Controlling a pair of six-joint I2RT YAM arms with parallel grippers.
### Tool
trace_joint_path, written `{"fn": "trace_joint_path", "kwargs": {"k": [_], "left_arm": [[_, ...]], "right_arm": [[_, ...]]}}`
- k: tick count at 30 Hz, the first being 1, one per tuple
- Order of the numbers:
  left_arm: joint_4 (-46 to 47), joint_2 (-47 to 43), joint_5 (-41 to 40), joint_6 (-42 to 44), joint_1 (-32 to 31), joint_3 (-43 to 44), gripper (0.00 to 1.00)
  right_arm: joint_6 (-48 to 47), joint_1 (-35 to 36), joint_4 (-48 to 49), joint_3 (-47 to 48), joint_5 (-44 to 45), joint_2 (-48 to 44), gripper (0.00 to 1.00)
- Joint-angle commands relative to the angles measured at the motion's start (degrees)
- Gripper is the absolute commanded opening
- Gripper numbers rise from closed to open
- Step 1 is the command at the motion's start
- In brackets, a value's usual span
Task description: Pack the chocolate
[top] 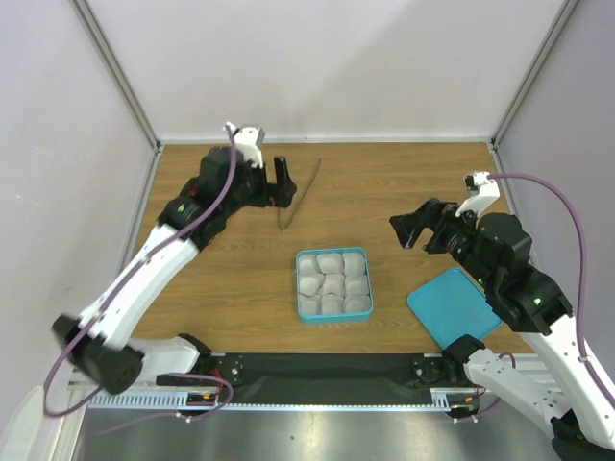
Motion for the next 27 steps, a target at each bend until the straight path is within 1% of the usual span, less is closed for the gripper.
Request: {"fn": "trace_joint_path", "kwargs": {"k": [1,2,3,6,7,10,11,15,19,23,27], "left_arm": [[-0.6,10.6,1.3,2.7,5.5,5.0,1.00],[-0.3,12.8,1.6,2.7,6.1,6.8,1.00],[-0.1,17.6,1.6,2.9,6.8,7.8,1.00],[0.3,24.9,1.9,3.1,7.9,12.0,0.99],[0.2,29.2,1.9,3.2,8.2,13.0,0.98],[0.7,35.8,1.3,3.9,8.7,17.1,0.97],[0.3,40.2,1.4,4.2,8.8,19.8,0.97],[-2.8,49.0,2.2,4.5,8.8,27.5,0.94],[-4.7,52.8,-1.7,3.5,8.7,31.4,0.94],[-5.4,55.4,-2.1,3.3,8.7,33.3,0.93],[-4.9,56.9,-2.5,3.2,8.8,32.8,0.93]], "right_arm": [[-2.5,0.0,2.5,-1.4,-3.5,0.5,1.00],[-3.0,0.0,2.7,-1.6,-4.2,0.3,1.00],[-3.1,0.0,2.9,-1.8,-4.7,0.1,1.00],[-3.1,0.0,3.8,-2.1,-5.7,-0.9,1.00],[-3.1,0.0,4.3,-2.4,-5.8,-1.1,1.00],[-2.9,0.0,5.1,-3.0,-6.5,-1.9,1.00],[-2.9,0.0,5.5,-3.4,-6.5,-2.1,1.00],[-3.4,-0.1,5.8,-4.2,-6.5,-2.6,1.00],[-4.7,-0.2,5.7,-4.6,-5.6,-2.8,1.00],[-5.3,-0.2,5.9,-5.1,-4.7,-2.9,1.00],[-5.4,-0.2,6.3,-5.4,-5.0,-2.7,1.00]]}}
